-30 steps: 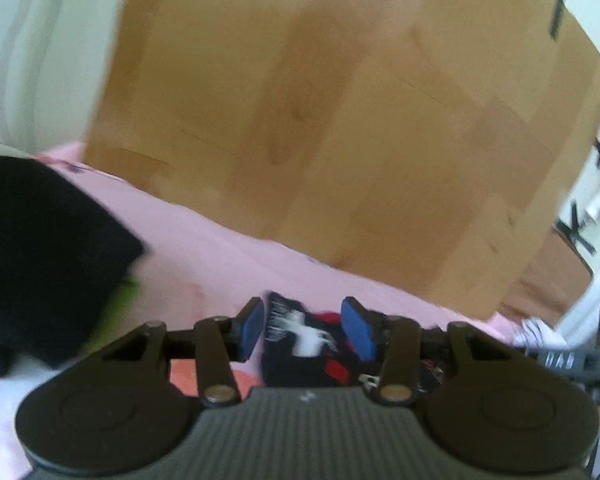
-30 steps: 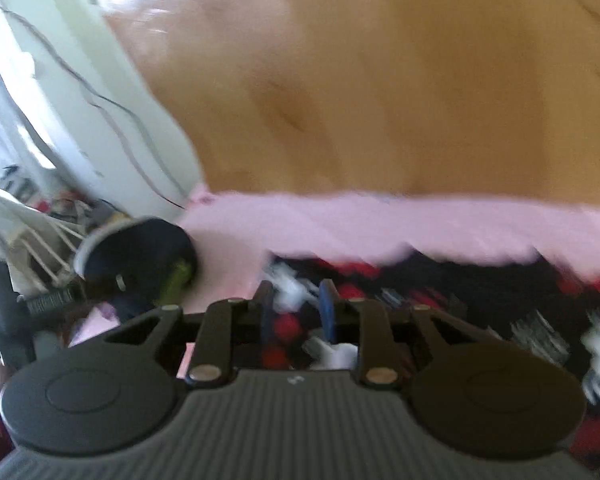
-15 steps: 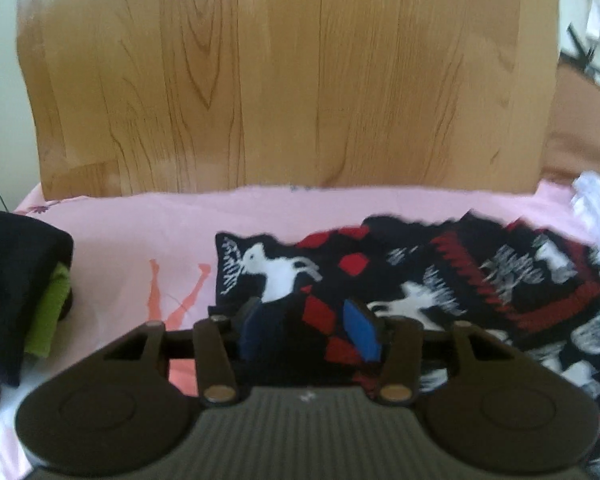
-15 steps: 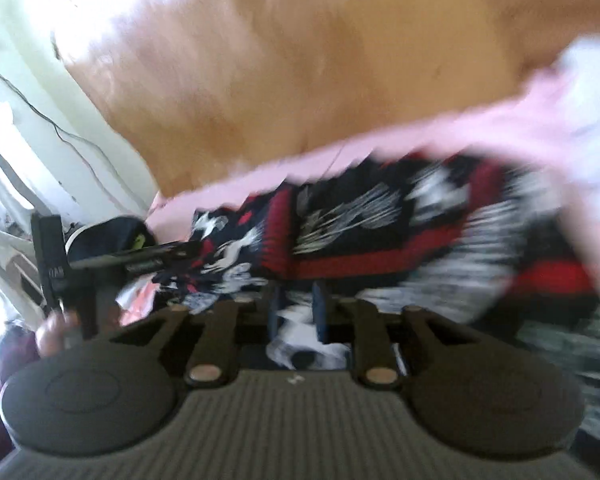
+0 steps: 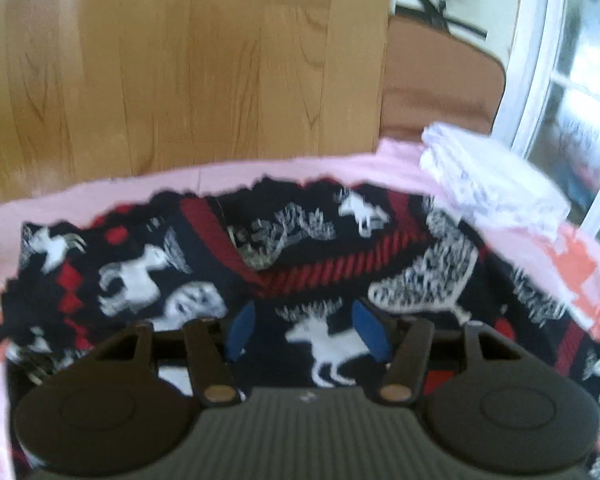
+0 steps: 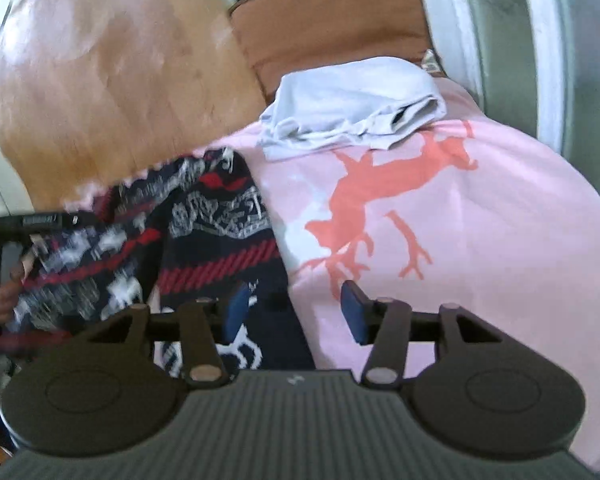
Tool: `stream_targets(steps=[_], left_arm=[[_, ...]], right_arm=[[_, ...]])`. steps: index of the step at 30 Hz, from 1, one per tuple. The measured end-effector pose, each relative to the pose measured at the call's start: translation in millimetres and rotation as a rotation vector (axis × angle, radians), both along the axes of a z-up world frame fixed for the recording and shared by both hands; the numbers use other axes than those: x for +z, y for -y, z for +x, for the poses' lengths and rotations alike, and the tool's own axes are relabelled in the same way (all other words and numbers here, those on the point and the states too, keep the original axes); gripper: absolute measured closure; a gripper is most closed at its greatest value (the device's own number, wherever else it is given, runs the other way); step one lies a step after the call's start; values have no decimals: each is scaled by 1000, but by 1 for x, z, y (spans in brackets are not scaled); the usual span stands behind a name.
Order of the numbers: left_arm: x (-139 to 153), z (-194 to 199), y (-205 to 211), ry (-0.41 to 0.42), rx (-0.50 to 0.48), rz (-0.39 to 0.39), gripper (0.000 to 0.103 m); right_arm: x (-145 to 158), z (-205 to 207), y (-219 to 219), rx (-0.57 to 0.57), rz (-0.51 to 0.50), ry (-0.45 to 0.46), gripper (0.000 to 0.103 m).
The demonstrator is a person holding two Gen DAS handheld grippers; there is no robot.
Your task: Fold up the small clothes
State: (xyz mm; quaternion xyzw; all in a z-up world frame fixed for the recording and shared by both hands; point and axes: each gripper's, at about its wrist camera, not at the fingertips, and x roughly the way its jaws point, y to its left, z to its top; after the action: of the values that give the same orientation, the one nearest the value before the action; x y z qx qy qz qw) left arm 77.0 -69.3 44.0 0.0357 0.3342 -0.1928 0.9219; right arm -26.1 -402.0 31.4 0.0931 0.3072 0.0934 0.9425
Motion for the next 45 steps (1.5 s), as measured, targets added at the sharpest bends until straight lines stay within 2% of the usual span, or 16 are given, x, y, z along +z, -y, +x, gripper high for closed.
stream_targets(steps=[1, 2, 3, 6, 9, 13, 15, 20, 25, 31, 32, 33, 34, 37, 40, 45], left_arm=[[-9, 1, 3, 3, 14, 22, 47], [-19, 0, 4, 24, 28, 40, 44], [-23, -6, 6, 61, 29, 54, 44], [-22, -7, 8, 70, 43, 68, 41], [-21, -4, 6, 62, 47, 60, 40], [-23, -6, 7, 65, 60, 72, 35], [-22, -7, 6, 62, 61, 68, 34], [-21, -6, 6, 59, 60, 66, 32], [-21, -5, 2, 57, 63, 39, 32], [-19, -4, -5, 46, 67, -10, 32], [-19, -4, -7, 44, 64, -19, 31], [-18, -3, -8, 42, 62, -31, 31], [-18, -3, -10, 39, 61, -44, 30], [-18, -1, -14, 29, 56, -78, 28], [-19, 0, -15, 26, 52, -83, 28], [-19, -1, -14, 27, 50, -83, 27]], right_arm=[[-2, 2, -1, 24, -29, 17, 52], [-2, 4, -5, 66, -50, 13, 85], [-1, 7, -7, 101, -65, 9, 93], [12, 19, -4, 74, -285, 88, 93], [22, 54, 30, -151, -519, 169, 93], [27, 85, 74, -230, -316, 71, 84], [36, 78, 70, -182, -238, 126, 72], [61, 99, 20, 46, -75, 195, 72], [57, 183, -52, 237, -116, 133, 66], [21, 260, -99, 281, -158, -47, 45], [18, 262, -103, 297, -168, -57, 48], [21, 259, -107, 308, -223, -31, 82], [23, 259, -112, 326, -247, -18, 91], [24, 271, -109, 250, -327, 42, 91], [18, 280, -97, 198, -249, 26, 92], [27, 255, -99, 180, -294, 39, 63]])
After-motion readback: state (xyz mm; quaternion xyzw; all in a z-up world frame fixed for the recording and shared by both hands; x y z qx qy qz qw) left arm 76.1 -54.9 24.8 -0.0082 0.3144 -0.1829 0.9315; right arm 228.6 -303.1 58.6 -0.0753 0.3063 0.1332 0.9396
